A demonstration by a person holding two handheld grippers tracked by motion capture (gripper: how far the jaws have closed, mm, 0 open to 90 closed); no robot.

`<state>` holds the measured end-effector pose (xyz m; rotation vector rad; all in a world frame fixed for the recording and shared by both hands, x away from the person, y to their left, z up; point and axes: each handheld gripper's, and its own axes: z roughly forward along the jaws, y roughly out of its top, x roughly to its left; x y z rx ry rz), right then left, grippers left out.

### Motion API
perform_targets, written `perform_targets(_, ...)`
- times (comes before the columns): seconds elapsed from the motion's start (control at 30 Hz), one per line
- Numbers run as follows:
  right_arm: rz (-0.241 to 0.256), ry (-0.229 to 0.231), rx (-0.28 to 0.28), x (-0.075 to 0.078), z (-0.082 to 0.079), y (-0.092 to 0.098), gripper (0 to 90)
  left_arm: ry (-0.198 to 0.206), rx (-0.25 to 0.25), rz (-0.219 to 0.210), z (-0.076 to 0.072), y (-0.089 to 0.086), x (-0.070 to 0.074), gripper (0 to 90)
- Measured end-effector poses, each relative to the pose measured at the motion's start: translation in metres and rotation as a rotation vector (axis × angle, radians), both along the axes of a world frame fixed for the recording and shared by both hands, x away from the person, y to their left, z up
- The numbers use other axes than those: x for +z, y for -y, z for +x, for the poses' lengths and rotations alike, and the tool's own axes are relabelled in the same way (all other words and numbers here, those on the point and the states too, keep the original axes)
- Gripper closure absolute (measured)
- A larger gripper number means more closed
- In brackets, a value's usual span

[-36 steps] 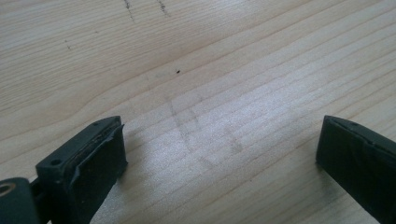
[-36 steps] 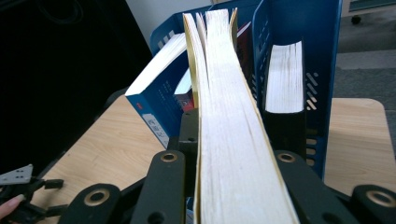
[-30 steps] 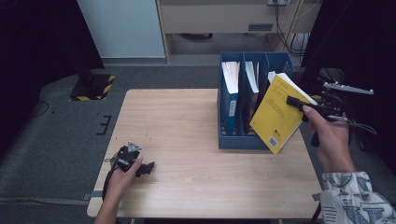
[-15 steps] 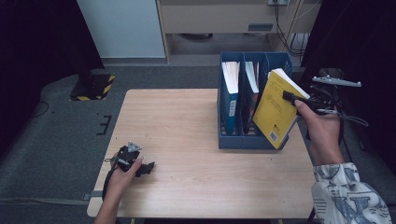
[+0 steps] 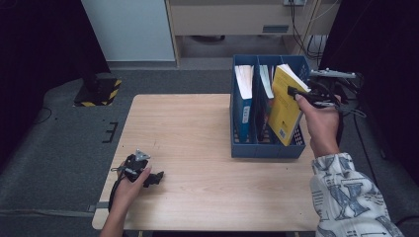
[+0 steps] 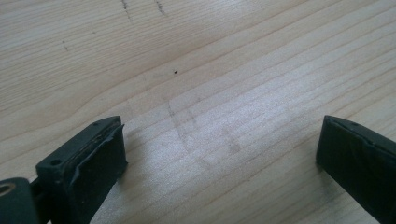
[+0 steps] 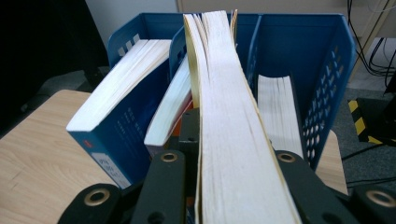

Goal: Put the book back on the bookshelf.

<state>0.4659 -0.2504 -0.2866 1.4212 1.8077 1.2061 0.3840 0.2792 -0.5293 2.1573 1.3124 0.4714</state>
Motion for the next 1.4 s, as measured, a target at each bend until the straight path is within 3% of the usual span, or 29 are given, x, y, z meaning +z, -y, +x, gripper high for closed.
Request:
perform_targets(0.23, -0.001, 0.001, -0.025, -0.002, 0.015, -0.012, 75.0, 0.002, 0.003, -0.004, 0.000, 0.000, 0.000, 0.6)
perform_targets(0.7, 0.014, -0.004, -0.073, -0.011, 0.032, -0.024, 74.9, 0.003, -0.002, -0.001, 0.001, 0.001, 0.000, 0.6)
perform_targets(1.4, 0.034, -0.041, -0.112, -0.038, 0.053, -0.033, 74.8, 0.001, -0.007, -0.001, 0.001, 0.001, 0.000, 0.7)
